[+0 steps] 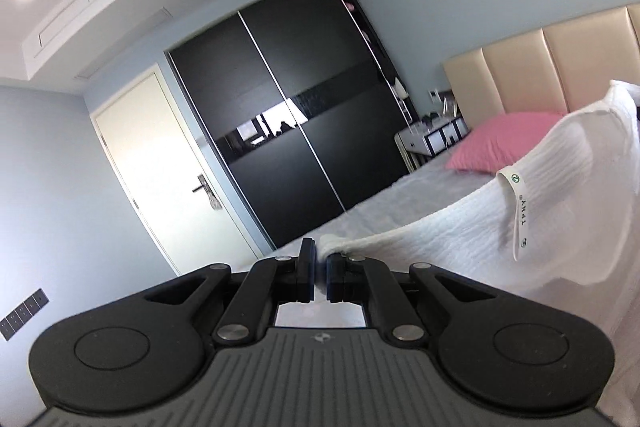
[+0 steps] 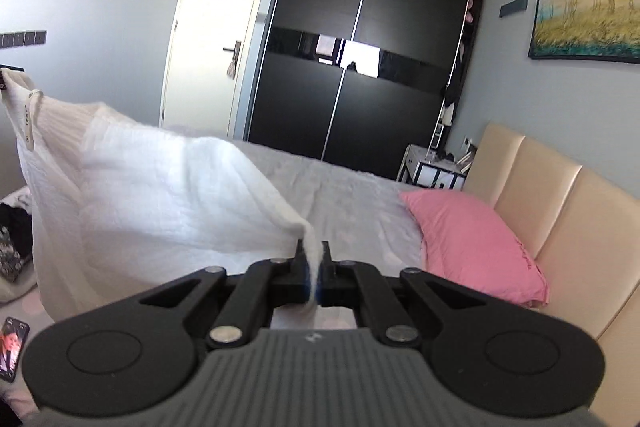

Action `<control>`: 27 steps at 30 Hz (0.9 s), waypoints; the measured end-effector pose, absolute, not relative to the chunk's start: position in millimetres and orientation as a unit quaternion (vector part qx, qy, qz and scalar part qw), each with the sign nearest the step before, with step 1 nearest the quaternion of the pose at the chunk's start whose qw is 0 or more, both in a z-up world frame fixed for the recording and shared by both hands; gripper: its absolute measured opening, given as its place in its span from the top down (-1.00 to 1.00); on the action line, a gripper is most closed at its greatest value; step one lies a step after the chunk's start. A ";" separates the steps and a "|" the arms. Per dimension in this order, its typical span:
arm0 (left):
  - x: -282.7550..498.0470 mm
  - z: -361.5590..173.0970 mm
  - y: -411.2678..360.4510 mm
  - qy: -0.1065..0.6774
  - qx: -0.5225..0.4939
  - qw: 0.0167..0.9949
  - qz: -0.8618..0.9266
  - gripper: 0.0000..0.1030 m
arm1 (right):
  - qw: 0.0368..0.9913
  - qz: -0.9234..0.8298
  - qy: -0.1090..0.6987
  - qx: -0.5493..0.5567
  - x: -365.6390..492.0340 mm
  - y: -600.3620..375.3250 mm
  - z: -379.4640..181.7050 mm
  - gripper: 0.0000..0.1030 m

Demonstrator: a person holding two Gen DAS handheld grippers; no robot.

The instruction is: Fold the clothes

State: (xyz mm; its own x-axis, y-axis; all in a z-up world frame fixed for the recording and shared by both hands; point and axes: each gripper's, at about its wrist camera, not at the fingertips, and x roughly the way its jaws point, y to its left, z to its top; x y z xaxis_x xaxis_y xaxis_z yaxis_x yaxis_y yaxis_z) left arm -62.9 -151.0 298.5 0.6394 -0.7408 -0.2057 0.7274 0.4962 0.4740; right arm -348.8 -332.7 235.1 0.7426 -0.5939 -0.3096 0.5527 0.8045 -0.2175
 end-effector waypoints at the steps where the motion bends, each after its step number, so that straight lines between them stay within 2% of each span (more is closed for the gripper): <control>1: -66.2 306.1 -150.9 -0.017 0.266 0.864 -0.426 0.94 | 0.933 -0.310 0.172 -0.063 -356.8 -327.9 243.0 0.95; 5: -69.5 302.9 -169.1 -0.012 0.288 0.854 -0.432 0.94 | 0.931 -0.313 0.177 -0.068 -358.3 -328.3 240.3 0.95; 9: -55.3 257.7 -199.8 0.037 0.316 0.837 -0.444 0.94 | 0.926 -0.311 0.204 -0.064 -347.2 -336.5 223.8 0.95; 21: 11.4 32.8 -283.4 0.261 0.380 0.732 -0.502 0.90 | 0.847 -0.327 0.416 0.043 -263.4 -433.2 20.3 0.95; 23: 19.2 11.1 -282.8 0.283 0.368 0.709 -0.530 0.73 | 0.835 -0.333 0.436 0.053 -257.6 -442.3 -9.3 0.95; 25: 25.0 -1.8 -279.4 0.292 0.357 0.705 -0.539 0.36 | 0.822 -0.341 0.452 0.061 -252.4 -454.8 -34.3 0.95; 26: 28.0 -6.0 -279.4 0.292 0.356 0.707 -0.536 0.28 | 0.816 -0.348 0.457 0.063 -250.0 -463.4 -43.8 0.95; 27: 31.6 -8.8 -279.4 0.292 0.354 0.710 -0.534 0.10 | 0.810 -0.354 0.463 0.066 -247.6 -472.0 -53.4 0.95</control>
